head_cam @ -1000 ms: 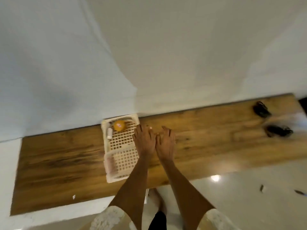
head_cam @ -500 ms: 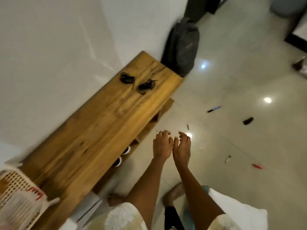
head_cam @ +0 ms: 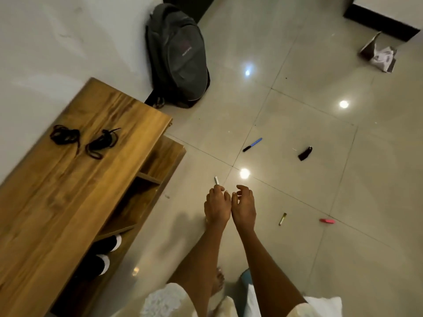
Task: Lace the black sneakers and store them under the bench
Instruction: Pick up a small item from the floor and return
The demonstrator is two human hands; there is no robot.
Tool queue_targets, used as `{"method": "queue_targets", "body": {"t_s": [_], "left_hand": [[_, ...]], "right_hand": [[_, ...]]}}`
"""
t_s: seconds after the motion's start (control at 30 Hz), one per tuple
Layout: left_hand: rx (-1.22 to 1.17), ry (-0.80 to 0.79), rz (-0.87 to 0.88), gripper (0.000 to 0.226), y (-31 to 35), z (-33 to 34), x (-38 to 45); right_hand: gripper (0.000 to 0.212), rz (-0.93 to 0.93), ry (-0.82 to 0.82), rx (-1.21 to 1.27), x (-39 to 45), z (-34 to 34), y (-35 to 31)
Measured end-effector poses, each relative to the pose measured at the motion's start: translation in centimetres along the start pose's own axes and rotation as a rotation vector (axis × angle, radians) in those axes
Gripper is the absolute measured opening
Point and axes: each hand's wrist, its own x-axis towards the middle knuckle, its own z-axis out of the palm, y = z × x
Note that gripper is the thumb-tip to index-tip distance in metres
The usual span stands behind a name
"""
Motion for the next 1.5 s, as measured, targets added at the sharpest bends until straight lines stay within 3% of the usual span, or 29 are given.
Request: {"method": "queue_targets", "body": {"t_s": [0.07, 0.1, 0.13, 0.23, 0.37, 0.63, 0.87, 1.03, 1.13, 1.23, 1.37, 1.5], "left_hand": [[-0.026, -0.037, -0.02, 0.022, -1.2, 0.5, 0.6], [-0.023, -0.017, -0.071, 0.021, -1.9, 7.4, 7.3], [-0.06, 0.001, -0.121, 0.021, -1.8, 9.4, 9.8], [-0.17, 0.054, -0.161, 0.02, -2.2, 9.3, 12.1], [-0.2, 0.111, -0.313, 0.027, -5.9, 17.0, 19.8], [-0.037, 0.061, -0.42, 0.051, -12.1, 28.3, 31.0], [-0.07, 0.102, -0.367, 0.028, -10.2, 28.6, 34.6], [-0.168, 0.078, -0.09, 0.02, -2.1, 27.9, 38.6], [-0.161, 0.054, -0.019, 0.023, 1.5, 28.7, 42.5], [-0.171, 0.056, -0.002, 0.022, 2.3, 29.8, 45.4], [-0.211, 0.078, -0.039, 0.02, 1.5, 29.5, 45.3], [-0.351, 0.078, -0.144, 0.012, 1.1, 26.9, 41.4]], "right_hand": [[0.03, -0.005, -0.06, -0.016, 0.4, -0.3, 0.1], [0.03, 0.043, -0.089, -0.017, 7.1, 4.9, 5.1], [0.029, 0.073, -0.108, -0.01, 9.7, 6.7, 6.5], [0.03, 0.029, -0.108, 0.027, 11.5, 7.1, 5.2], [0.032, 0.053, -0.178, 0.029, 18.3, 14.2, 11.2], [0.032, 0.005, -0.2, 0.051, 26.6, 23.7, 19.4], [0.03, -0.02, -0.177, 0.027, 31.8, 22.7, 20.8], [0.022, 0.207, 0.019, 0.118, 40.0, 19.4, 18.8], [0.038, 0.377, 0.054, 0.156, 46.3, 19.0, 18.6], [0.051, 0.501, 0.049, 0.16, 50.5, 19.5, 19.6], [0.038, 0.476, 0.0, 0.087, 51.2, 19.6, 20.0], [0.027, 0.382, -0.085, 0.124, 46.2, 18.3, 17.1]]}}
